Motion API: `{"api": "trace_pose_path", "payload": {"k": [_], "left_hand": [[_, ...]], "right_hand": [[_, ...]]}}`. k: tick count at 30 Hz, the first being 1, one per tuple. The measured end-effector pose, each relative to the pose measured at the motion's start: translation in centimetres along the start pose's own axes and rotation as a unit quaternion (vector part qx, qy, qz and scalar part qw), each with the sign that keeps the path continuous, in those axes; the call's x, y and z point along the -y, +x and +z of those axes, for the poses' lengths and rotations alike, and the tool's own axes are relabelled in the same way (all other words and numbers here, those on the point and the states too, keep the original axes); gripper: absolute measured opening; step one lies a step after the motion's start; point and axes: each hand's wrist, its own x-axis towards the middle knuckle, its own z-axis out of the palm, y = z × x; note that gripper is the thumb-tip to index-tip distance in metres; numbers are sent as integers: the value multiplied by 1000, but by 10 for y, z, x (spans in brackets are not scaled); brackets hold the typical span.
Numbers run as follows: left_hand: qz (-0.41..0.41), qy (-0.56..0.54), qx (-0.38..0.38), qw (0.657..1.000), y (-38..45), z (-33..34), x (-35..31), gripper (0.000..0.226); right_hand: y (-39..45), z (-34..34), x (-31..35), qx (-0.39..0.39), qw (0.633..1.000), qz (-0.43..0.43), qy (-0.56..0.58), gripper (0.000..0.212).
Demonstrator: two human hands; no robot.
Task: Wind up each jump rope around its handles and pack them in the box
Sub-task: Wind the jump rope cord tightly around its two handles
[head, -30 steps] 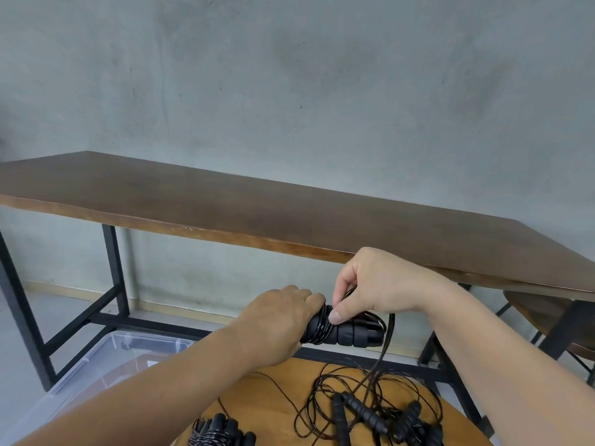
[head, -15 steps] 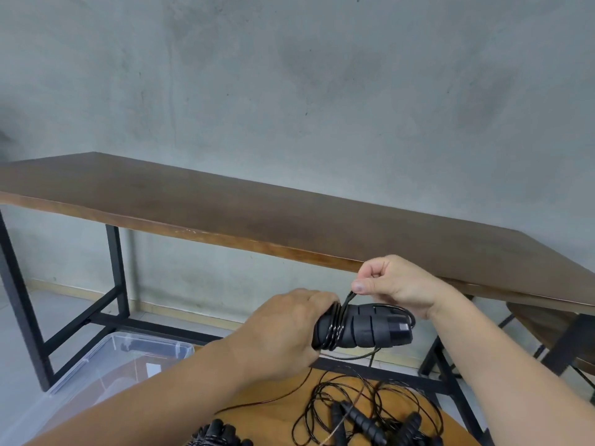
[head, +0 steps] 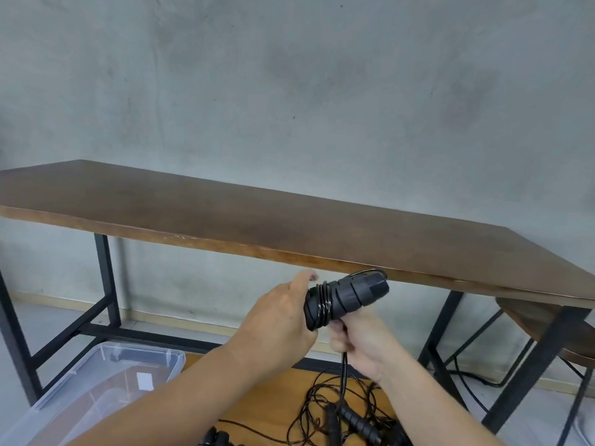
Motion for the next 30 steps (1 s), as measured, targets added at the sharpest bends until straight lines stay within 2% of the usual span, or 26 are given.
{"api": "trace_pose_path", "payload": {"k": [2,4,10,12,15,22,27,30], "left_hand": [[-7,31,-6,999,2,5,4,73],[-1,59,-12,998,6,8,8,76],[-20,96,-31,995,19,12,14,57],[-36,133,-27,990,23,13,16,59],[-59,199,-10,978,26,11,28,61],[-27,313,45,948,18,19,28,60],[6,312,53,949,15,16,24,58],[37,302,65,950,18,8,20,56]], "right_hand": [[-6,6,-7,2,1000,-11,7,21],[-13,13,-10,0,1000,-29,1,24],[-24,28,-10,-26,981,-67,-178,31],[-26,28,-8,-32,967,-68,-243,31],[-30,25,-4,-39,933,-80,-348,29],[-32,16,19,-11,847,-86,-524,31],[-39,18,51,3,792,-86,-604,25],[-42,19,75,2,773,-100,-626,15]]}}
